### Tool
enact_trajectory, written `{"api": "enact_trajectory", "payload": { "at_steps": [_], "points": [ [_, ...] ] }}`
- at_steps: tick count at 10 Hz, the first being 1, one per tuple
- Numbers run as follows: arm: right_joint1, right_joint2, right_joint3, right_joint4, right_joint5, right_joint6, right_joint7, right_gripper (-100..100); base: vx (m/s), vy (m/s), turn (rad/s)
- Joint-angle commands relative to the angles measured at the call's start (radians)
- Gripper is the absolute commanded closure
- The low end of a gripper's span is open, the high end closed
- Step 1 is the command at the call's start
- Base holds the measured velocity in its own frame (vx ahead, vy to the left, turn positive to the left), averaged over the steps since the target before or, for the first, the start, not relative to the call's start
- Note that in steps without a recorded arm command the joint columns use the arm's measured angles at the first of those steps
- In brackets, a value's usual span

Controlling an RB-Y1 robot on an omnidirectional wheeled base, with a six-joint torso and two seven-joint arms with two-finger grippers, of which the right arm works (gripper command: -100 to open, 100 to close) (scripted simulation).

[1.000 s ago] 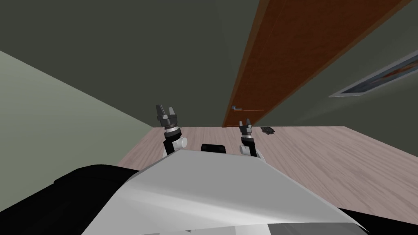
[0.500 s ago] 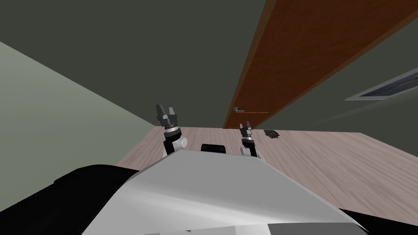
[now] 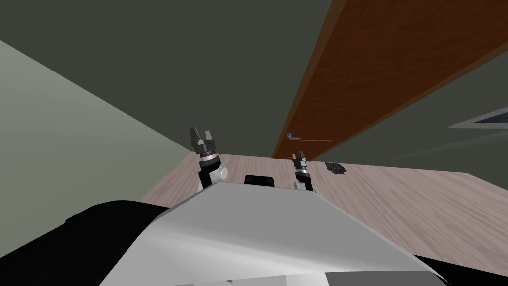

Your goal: Pull the door open

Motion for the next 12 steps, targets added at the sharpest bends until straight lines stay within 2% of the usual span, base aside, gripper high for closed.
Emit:
{"api": "enact_trajectory", "payload": {
  "at_steps": [1,2,12],
  "points": [
    [-0.007,-0.01,-0.006,0.049,-0.004,-0.014,-0.007,-100,0.082,-0.045,0.088],
    [-0.007,-0.01,-0.006,0.049,-0.004,-0.014,-0.007,-100,0.053,-0.03,0.03],
    [-0.046,-0.064,-0.034,0.32,-0.027,-0.09,-0.043,-100,0.081,-0.048,0.084]
  ]
}}
